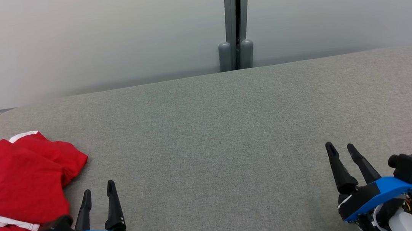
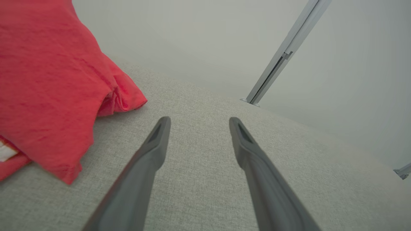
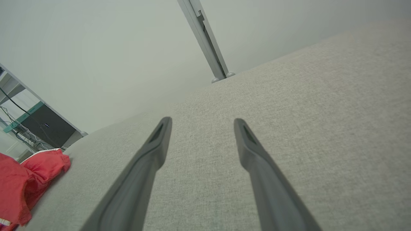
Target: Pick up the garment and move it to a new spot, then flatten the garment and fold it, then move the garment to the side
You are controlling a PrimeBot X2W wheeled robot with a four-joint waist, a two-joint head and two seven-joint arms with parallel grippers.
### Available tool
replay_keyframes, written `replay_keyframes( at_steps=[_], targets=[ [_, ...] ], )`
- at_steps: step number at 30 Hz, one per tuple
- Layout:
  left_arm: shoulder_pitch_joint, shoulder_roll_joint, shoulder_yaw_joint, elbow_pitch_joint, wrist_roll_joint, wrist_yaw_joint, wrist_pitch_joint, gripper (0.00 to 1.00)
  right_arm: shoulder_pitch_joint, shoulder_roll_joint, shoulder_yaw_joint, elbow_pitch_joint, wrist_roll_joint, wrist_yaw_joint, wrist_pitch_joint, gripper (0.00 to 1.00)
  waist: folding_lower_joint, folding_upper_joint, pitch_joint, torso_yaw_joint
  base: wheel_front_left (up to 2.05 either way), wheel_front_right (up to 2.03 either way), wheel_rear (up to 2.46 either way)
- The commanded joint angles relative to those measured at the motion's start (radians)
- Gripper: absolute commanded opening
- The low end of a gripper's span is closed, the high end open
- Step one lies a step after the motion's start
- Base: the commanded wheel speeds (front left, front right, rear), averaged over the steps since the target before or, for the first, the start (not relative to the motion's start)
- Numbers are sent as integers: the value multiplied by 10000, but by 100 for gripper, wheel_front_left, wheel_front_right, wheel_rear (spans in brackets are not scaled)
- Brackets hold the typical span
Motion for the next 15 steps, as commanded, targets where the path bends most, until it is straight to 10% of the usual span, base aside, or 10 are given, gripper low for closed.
replay_keyframes(
  at_steps=[1,15],
  targets=[
    [-78,46,-78,-32,259,48,-87,100,-223,7,-11,20,-291,21,-98,100,0,-1,-3,6,0,0,0],
    [195,14,-274,137,1488,202,-422,100,-179,125,-121,417,-1938,22,-431,100,0,-1,-34,20,0,0,0]
  ],
)
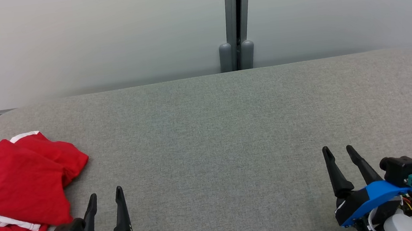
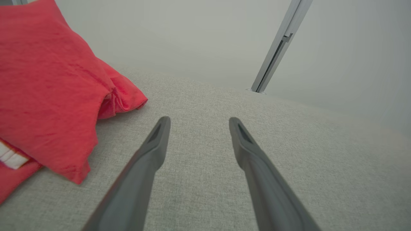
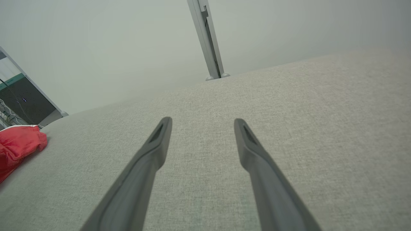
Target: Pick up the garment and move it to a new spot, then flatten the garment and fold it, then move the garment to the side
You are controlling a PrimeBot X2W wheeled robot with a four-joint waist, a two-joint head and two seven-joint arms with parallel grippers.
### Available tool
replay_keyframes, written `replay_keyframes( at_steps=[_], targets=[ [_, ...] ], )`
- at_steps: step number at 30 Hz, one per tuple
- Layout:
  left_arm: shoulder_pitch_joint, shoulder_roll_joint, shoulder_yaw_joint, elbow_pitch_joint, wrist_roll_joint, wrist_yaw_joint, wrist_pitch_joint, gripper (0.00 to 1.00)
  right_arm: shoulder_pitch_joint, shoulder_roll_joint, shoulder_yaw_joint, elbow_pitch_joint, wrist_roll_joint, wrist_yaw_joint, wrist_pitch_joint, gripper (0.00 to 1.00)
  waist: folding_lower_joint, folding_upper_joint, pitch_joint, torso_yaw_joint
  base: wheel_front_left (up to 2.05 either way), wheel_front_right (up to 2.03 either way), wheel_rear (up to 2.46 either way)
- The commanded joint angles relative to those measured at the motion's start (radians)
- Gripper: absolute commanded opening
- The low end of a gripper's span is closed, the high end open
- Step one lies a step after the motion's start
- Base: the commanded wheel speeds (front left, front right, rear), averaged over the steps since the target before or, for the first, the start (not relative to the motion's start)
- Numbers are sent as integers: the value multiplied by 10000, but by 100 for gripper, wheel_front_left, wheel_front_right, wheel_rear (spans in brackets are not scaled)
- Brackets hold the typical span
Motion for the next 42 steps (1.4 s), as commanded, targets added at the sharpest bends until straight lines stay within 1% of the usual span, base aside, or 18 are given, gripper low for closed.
replay_keyframes(
  at_steps=[1,10,14,21,28,31,37,42],
  targets=[
    [12,18,-36,-22,244,49,-95,100,-92,7,-61,9,-290,20,-86,100,0,0,-6,5,0,0,0],
    [38,7,-30,98,959,171,-282,100,19,134,-369,117,-1367,19,-280,100,0,0,-46,5,0,0,0],
    [69,-2,56,160,1145,232,-364,100,85,229,-701,95,-1679,14,-373,100,0,0,-57,15,0,0,0],
    [152,-21,131,184,1552,276,-512,100,139,306,-853,190,-2335,15,-510,100,0,0,-67,29,0,0,0],
    [195,-28,223,252,1850,382,-606,100,99,352,-1185,401,-2758,15,-615,100,0,0,-65,52,0,0,0],
    [206,-30,175,306,1980,272,-670,100,91,364,-1331,536,-2969,15,-673,100,0,0,-73,60,0,0,0],
    [214,-30,102,396,2240,293,-755,100,51,381,-1287,646,-3421,16,-764,100,0,0,-61,96,0,0,0],
    [175,-30,-18,399,2113,311,-754,100,127,384,-1164,621,-3353,16,-758,100,0,0,-15,345,0,0,0]
  ],
)
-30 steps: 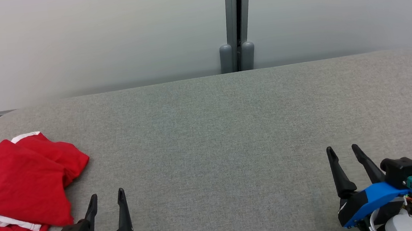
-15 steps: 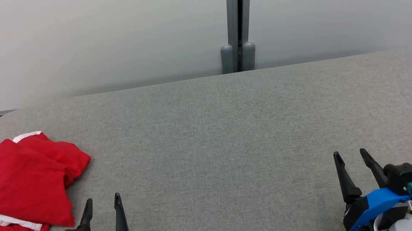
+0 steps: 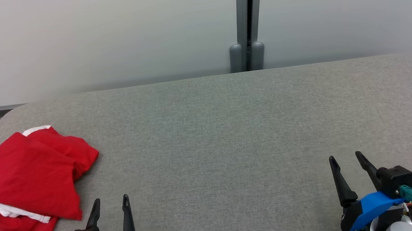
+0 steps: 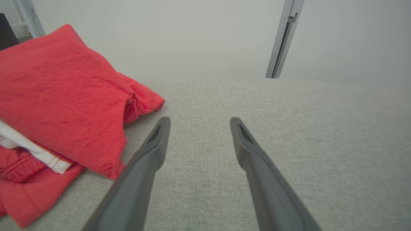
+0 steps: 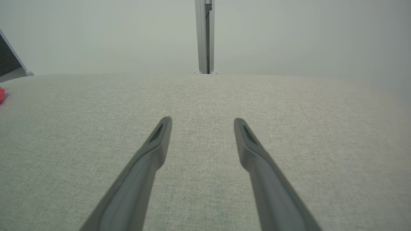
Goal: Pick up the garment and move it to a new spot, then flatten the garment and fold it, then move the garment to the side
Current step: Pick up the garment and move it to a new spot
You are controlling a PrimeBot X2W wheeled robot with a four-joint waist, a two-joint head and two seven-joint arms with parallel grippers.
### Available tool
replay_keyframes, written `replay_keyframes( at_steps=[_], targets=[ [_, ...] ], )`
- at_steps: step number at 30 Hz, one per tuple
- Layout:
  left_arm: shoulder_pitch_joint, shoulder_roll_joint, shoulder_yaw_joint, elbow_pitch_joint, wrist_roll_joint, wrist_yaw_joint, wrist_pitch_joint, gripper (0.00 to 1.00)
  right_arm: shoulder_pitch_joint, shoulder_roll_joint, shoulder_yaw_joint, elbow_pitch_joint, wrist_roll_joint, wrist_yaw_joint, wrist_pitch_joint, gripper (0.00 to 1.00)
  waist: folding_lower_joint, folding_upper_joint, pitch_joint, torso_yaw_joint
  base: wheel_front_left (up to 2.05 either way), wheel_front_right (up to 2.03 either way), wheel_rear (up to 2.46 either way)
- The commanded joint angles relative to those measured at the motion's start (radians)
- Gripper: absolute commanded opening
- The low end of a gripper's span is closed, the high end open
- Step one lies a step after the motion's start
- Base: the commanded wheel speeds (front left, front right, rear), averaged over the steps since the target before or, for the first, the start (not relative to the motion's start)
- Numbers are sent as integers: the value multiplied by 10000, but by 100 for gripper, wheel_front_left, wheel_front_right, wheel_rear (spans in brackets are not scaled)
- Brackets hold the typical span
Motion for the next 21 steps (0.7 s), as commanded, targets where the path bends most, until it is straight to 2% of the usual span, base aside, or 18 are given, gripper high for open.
replay_keyframes(
  at_steps=[1,6,16,21],
  targets=[
    [-40,2,9,11,-62,44,-48,100,18,15,23,2,30,4,-58,100,0,0,76,112,0,0,0],
    [-245,3,73,30,-165,128,-48,100,-157,16,337,-27,136,4,-56,100,0,0,311,892,0,0,0],
    [172,-1,641,14,-511,483,-45,100,-406,8,1296,-1,417,4,-50,100,0,0,659,2945,0,0,0],
    [599,-13,1139,-4,-695,565,-41,100,-593,-1,1993,165,649,3,-49,100,0,0,701,3527,0,0,0]
  ],
)
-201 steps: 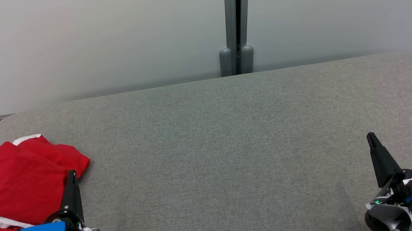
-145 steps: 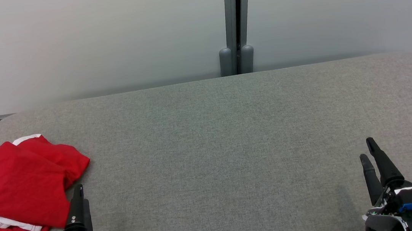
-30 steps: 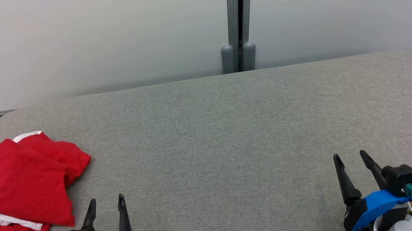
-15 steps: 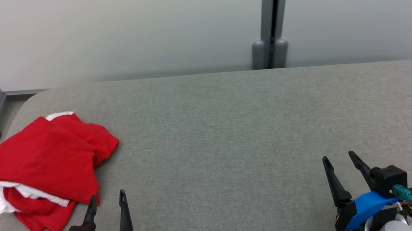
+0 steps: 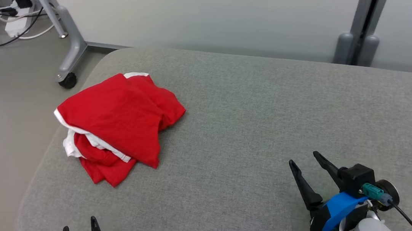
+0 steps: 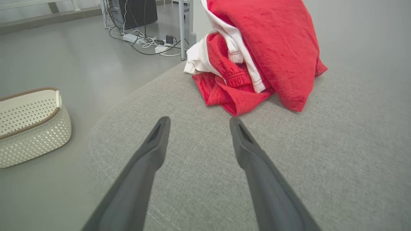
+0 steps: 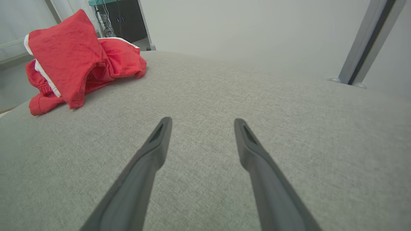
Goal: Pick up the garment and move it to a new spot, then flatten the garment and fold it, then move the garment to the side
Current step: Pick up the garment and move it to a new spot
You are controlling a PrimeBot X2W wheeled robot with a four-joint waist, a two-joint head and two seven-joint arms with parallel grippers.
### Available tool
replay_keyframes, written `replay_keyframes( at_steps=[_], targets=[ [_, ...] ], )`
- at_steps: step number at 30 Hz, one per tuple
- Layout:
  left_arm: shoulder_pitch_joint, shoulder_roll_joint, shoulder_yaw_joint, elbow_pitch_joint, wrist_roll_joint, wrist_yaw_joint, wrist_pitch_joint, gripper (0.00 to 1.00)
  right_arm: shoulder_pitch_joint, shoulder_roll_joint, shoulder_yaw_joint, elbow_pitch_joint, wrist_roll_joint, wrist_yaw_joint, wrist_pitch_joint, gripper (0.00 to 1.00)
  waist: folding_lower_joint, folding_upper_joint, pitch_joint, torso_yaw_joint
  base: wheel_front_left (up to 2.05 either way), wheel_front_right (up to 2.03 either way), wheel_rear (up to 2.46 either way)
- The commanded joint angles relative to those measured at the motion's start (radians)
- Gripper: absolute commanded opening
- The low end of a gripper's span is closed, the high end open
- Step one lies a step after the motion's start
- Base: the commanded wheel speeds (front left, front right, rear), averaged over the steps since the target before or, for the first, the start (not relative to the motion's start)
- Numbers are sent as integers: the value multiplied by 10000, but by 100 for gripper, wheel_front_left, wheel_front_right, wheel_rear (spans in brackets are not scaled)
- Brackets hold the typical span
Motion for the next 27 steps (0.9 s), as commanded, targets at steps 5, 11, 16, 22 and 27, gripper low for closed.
replay_keyframes(
  at_steps=[5,11,16,22,27],
  targets=[
    [170,-20,336,-110,-167,6,-31,100,-176,-32,355,71,78,1,-37,100,0,0,255,280,0,0,0],
    [-736,-10,520,154,-199,-369,-31,100,-182,-218,450,11,-86,1,-37,100,0,0,604,154,0,0,0],
    [-2234,395,930,566,-140,-750,-30,100,-218,-448,514,-134,-80,1,-37,100,0,0,1083,8,0,0,0],
    [-4197,1064,941,1606,-267,-1070,-30,100,-336,-740,661,-301,-20,1,-37,100,0,0,1663,-217,0,0,0],
    [-5645,1700,801,2867,-496,-1182,-15,100,-431,-996,801,-395,34,-1,-32,100,0,0,2133,-465,0,0,0]
  ],
)
